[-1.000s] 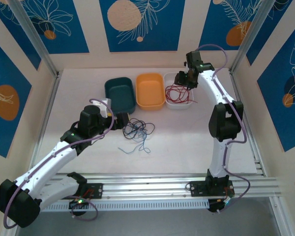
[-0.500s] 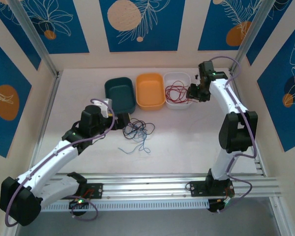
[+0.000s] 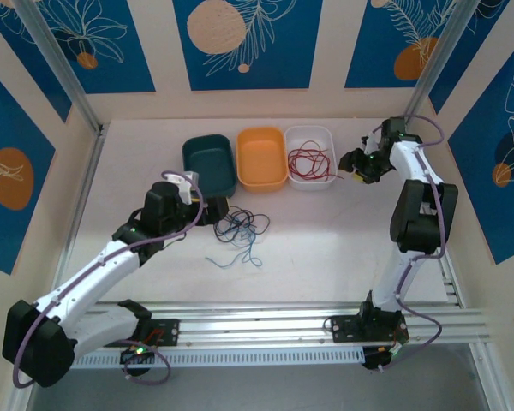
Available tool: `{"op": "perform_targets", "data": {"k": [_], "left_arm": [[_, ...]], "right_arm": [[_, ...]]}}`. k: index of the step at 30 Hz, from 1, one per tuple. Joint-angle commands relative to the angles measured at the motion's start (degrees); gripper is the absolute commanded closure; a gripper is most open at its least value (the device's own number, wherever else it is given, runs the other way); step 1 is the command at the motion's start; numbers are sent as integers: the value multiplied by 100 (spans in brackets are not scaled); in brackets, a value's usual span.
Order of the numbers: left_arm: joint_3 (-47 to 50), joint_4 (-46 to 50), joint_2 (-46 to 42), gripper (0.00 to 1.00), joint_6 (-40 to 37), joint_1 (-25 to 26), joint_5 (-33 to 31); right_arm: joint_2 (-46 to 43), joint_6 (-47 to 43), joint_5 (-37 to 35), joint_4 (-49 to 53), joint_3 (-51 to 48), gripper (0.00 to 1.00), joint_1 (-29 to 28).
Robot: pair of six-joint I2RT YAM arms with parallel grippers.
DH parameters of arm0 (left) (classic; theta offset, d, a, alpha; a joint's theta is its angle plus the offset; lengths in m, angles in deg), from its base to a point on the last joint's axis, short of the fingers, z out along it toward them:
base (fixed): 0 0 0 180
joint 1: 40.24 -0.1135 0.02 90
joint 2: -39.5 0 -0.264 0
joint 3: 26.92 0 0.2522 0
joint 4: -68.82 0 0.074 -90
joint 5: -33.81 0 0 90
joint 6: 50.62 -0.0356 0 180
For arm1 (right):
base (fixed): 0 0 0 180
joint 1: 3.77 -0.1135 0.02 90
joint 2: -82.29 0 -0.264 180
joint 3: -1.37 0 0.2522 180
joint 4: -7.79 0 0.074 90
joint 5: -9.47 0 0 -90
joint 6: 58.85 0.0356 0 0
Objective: Untangle the cables
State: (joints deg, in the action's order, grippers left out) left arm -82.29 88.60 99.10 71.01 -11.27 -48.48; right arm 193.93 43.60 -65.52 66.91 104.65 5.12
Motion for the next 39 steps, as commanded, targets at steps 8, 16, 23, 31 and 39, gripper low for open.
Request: {"op": "perform_targets", "data": {"k": [8,16,23,31,39], "left_arm": [[-51,-154,101,0,94,-76,197],[3,-176,63,0,109,-76,181],[38,-183,59,0,113,-87,169],[47,-197,44,0,102,-85,161],[74,-203,35,0,99,-93,170]], "right_arm": [[357,154,777,-380,-54,48,9],[405,280,890,-481,-104,55,8],[233,305,864,-411,-141,61,-29],[201,171,898,-105,-105,63,-186],[83,232,435,125,-128,66,-338]]}}
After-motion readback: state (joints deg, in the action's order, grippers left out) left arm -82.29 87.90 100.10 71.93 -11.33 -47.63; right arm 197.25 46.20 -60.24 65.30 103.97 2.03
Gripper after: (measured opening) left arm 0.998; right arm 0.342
